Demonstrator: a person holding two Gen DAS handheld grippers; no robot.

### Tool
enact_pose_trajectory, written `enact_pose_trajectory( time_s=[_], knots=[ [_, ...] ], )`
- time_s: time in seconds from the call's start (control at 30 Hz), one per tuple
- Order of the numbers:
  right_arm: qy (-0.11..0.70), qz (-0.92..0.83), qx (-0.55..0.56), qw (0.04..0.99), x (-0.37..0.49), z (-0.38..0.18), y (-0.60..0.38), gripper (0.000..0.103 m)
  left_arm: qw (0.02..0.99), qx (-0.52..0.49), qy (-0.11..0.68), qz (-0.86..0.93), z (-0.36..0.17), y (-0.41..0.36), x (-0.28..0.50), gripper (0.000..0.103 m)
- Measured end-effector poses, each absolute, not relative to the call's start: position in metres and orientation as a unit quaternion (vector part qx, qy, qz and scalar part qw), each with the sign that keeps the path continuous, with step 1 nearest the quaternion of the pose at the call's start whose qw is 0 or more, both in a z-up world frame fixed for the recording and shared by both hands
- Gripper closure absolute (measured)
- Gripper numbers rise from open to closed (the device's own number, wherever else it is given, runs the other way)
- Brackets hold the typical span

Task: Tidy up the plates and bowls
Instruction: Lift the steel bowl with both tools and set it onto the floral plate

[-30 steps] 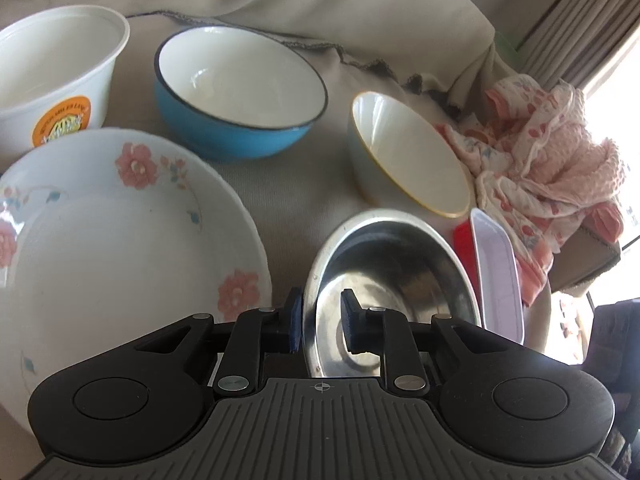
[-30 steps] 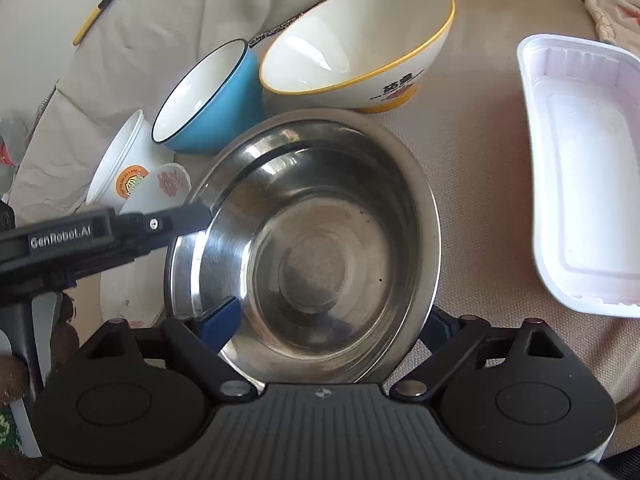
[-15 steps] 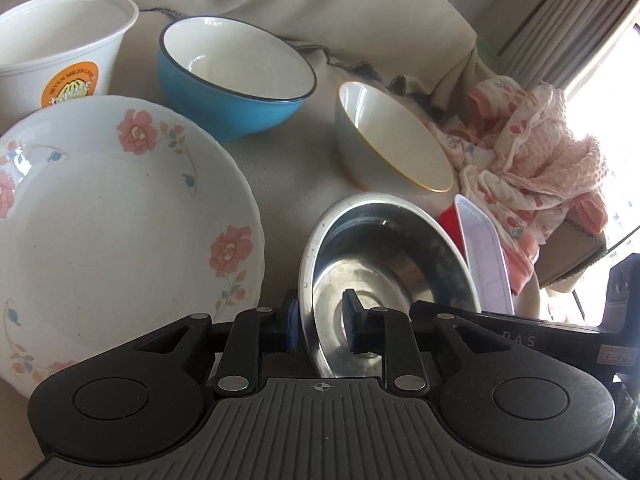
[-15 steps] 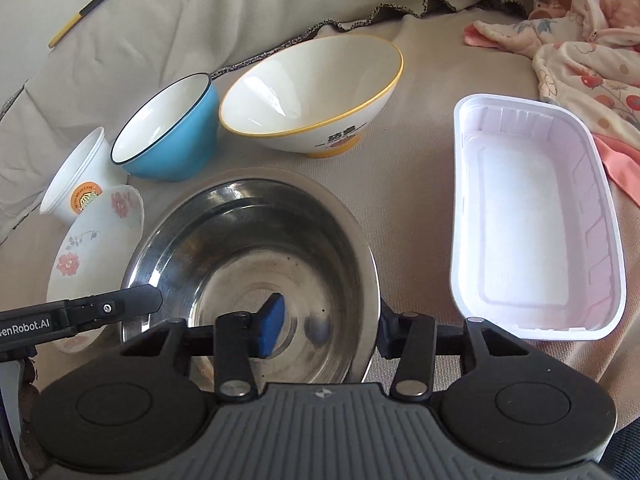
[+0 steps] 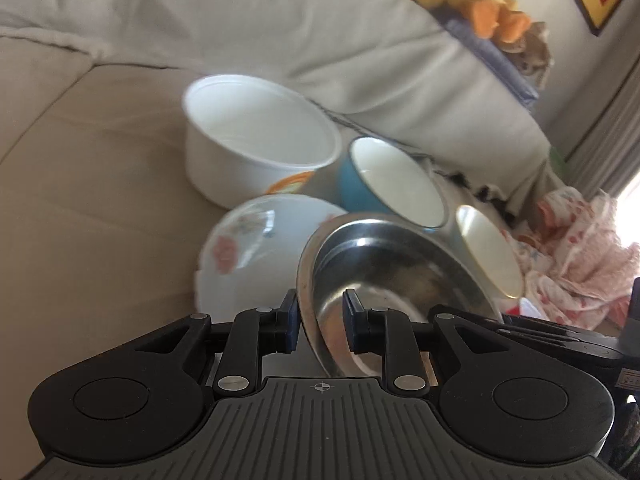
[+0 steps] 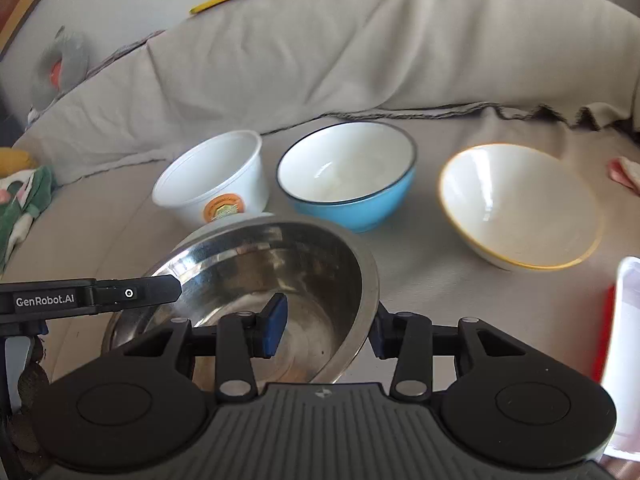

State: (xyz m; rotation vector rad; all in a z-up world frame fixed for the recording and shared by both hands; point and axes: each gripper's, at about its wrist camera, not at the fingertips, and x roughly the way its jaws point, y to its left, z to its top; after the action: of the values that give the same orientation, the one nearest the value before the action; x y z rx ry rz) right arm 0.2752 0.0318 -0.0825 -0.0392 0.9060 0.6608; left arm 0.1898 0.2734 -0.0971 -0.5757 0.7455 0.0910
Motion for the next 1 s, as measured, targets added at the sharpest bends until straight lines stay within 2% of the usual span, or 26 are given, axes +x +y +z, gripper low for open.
enact_pose_trajectory(
  time_s=[0.2, 0.43, 0.47, 0.5, 0.57, 0.63, 0.7, 0.77, 0.87, 0.9, 0.97, 1.0],
  knots=[
    [0.437, 0.327, -0.058, 0.836, 0.28, -0.108, 0.079, 0.064, 0.877, -0.307, 0.365, 0.064, -0.12, 0.306, 0.185, 0.08],
    [0.393, 0.318, -0.088, 0.858, 0.277, -0.107, 0.084, 0.064, 0.9, -0.242, 0.345, 0.113, -0.108, 0.301, 0.185, 0.083],
    [0.378, 0.316, -0.094, 0.865, 0.274, -0.103, 0.082, 0.061, 0.901, -0.229, 0.346, 0.126, -0.106, 0.299, 0.185, 0.081],
    [0.364, 0.313, -0.101, 0.872, 0.272, -0.099, 0.08, 0.059, 0.9, -0.223, 0.348, 0.134, -0.106, 0.299, 0.186, 0.072],
    [0.351, 0.306, -0.107, 0.878, 0.272, -0.095, 0.077, 0.047, 0.894, -0.228, 0.357, 0.148, -0.11, 0.301, 0.191, 0.063],
    [0.364, 0.298, -0.103, 0.876, 0.279, -0.099, 0.075, 0.042, 0.885, -0.248, 0.364, 0.152, -0.116, 0.306, 0.194, 0.058],
    [0.397, 0.29, -0.088, 0.866, 0.291, -0.109, 0.074, 0.042, 0.875, -0.267, 0.373, 0.152, -0.123, 0.311, 0.197, 0.053],
    [0.436, 0.279, -0.069, 0.853, 0.301, -0.124, 0.073, 0.042, 0.864, -0.299, 0.38, 0.138, -0.132, 0.319, 0.198, 0.053],
    [0.464, 0.277, -0.024, 0.841, 0.306, -0.134, 0.069, 0.042, 0.858, -0.328, 0.377, 0.114, -0.142, 0.325, 0.201, 0.062],
    [0.466, 0.287, -0.016, 0.837, 0.307, -0.133, 0.069, 0.044, 0.861, -0.328, 0.373, 0.109, -0.142, 0.325, 0.2, 0.067],
    [0.491, 0.314, 0.016, 0.812, 0.308, -0.131, 0.07, 0.057, 0.861, -0.34, 0.368, 0.088, -0.144, 0.325, 0.201, 0.076],
    [0.494, 0.308, 0.02, 0.813, 0.307, -0.131, 0.07, 0.057, 0.858, -0.346, 0.37, 0.083, -0.147, 0.325, 0.202, 0.076]
  ],
)
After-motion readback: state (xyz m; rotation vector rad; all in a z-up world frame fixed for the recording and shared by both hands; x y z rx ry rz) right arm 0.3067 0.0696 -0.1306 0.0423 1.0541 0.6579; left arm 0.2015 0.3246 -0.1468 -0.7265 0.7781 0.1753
